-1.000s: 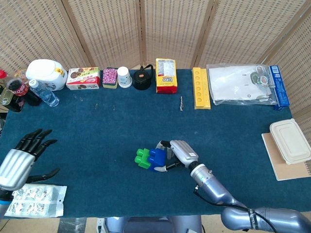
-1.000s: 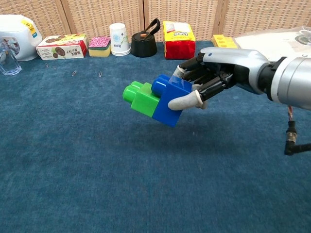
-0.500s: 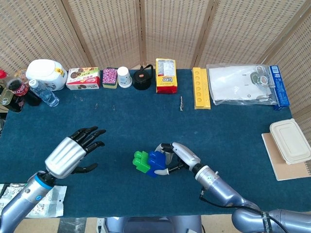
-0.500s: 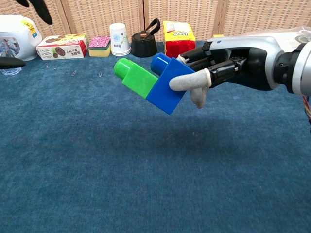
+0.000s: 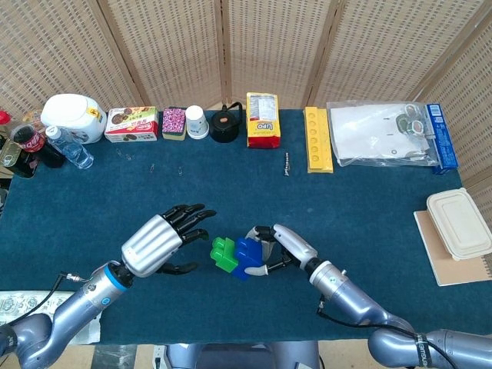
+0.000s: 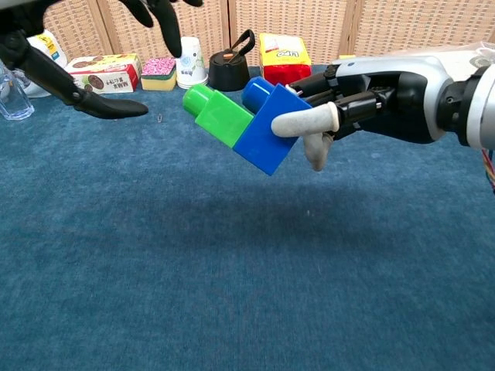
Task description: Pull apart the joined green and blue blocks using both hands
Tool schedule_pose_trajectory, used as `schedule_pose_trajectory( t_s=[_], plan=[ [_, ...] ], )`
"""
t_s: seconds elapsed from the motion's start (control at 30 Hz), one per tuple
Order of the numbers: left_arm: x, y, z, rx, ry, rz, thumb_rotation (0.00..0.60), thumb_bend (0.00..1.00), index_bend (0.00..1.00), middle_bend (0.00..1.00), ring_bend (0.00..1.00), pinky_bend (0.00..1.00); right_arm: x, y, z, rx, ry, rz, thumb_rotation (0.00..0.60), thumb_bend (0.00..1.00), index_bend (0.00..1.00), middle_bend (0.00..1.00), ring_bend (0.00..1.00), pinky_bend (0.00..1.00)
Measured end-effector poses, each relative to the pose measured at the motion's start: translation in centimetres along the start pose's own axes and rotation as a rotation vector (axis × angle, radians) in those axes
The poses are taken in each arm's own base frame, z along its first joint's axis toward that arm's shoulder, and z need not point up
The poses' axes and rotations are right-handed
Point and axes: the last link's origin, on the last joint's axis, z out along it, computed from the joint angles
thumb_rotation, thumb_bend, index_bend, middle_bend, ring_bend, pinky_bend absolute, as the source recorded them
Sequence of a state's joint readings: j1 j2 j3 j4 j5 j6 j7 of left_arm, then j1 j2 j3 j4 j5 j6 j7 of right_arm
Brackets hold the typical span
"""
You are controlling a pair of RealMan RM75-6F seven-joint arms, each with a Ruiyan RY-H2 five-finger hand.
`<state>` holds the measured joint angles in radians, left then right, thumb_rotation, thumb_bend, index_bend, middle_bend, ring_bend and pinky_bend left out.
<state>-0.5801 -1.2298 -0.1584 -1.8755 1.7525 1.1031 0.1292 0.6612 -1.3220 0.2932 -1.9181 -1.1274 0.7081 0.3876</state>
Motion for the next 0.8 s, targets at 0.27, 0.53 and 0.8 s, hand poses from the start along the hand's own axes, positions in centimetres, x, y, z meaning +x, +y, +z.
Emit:
schedule_pose_trajectory(
  t_s=[0.27, 0.53, 0.8],
  plan=[
    [-1.3, 0.4, 1.6, -0.022, -0.015, -0.027, 0.489, 0.25, 0.41, 0.18, 0.15, 0.25, 0.2, 0.2, -0.2, -0.007, 0.002, 0.020, 0.441, 0.18, 0.57, 0.54, 0.62, 0.51],
    [-2.2, 1.0, 2.9, -0.042, -0.022, -0.040, 0.497, 0.25, 0.48, 0.18, 0.15, 0.25, 0.3, 0.1, -0.4, -0.003, -0.004, 0.033, 0.442, 0.18, 0.57, 0.54, 0.62, 0.51],
    [-2.6, 1.5, 3.9, -0.048, -0.021, -0.056, 0.518, 0.26, 0.54, 0.18, 0.15, 0.25, 0.6, 0.2, -0.6, -0.005, -0.002, 0.042, 0.441, 0.18, 0.58, 0.54, 0.62, 0.51]
  ],
)
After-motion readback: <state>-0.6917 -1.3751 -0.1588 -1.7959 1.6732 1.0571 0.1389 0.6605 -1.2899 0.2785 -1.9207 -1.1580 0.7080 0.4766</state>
